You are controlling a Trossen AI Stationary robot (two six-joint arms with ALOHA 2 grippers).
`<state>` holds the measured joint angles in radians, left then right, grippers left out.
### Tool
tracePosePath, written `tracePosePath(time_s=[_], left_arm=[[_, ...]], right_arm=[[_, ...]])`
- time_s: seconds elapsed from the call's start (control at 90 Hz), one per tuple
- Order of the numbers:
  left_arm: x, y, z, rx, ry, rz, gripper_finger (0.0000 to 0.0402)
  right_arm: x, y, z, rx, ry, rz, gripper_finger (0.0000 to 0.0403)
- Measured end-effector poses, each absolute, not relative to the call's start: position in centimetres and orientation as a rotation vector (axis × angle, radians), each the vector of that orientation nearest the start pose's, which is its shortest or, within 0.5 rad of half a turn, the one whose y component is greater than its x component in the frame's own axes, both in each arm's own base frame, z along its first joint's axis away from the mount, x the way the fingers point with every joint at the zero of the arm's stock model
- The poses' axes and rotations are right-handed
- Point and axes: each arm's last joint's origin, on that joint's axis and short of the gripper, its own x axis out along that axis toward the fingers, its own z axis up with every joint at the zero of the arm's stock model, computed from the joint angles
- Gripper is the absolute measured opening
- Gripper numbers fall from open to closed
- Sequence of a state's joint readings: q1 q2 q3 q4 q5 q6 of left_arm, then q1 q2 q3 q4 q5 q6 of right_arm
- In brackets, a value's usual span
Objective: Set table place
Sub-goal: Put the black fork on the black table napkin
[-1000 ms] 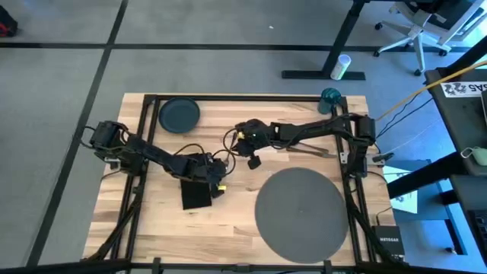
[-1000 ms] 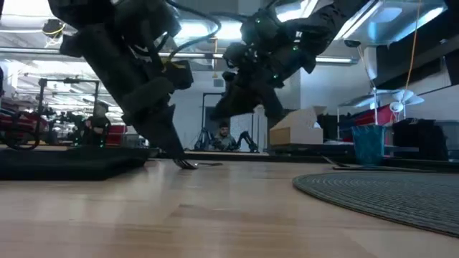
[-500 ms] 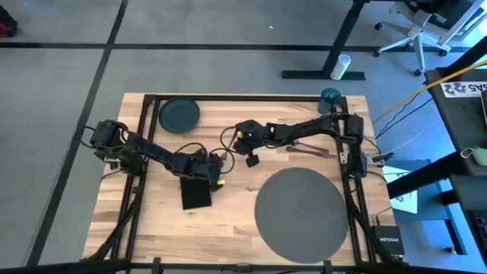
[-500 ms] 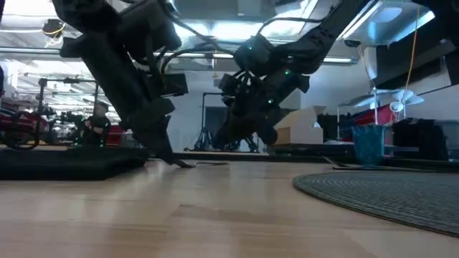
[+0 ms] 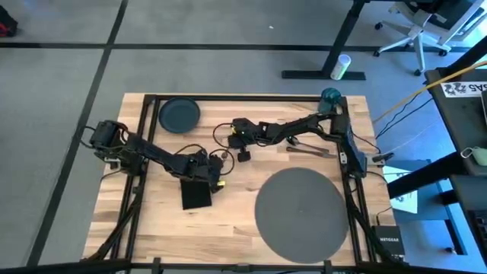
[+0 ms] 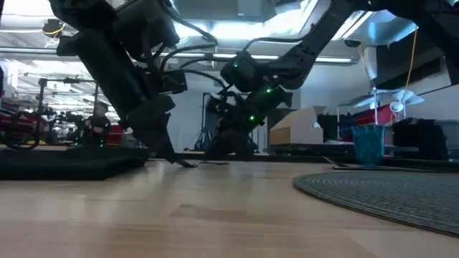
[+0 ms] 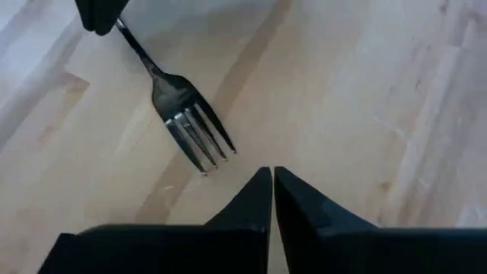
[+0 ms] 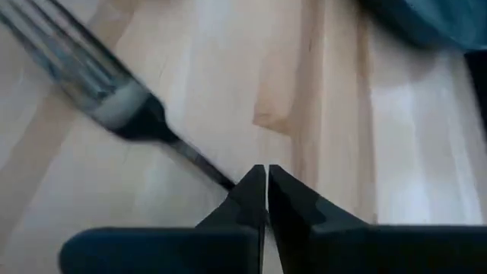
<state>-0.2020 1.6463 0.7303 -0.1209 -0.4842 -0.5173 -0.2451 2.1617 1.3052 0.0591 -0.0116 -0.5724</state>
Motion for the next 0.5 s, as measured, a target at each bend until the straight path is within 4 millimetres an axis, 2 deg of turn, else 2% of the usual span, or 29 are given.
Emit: tracePosePath(time_s=[0.344,0.5], left_arm=[[28.1,-4.2,12.9,-0.123,0.855,0.534,0.0000],[28.1,-4.1,12.9,-0.120,0.857,0.538,0.0000]], right_arm=[[42.9,-10.5,11.8,-0.287,0.988,0.017,0.0003],[43.5,-9.6,12.9,-0.229,0.999,0.129,0.0003]])
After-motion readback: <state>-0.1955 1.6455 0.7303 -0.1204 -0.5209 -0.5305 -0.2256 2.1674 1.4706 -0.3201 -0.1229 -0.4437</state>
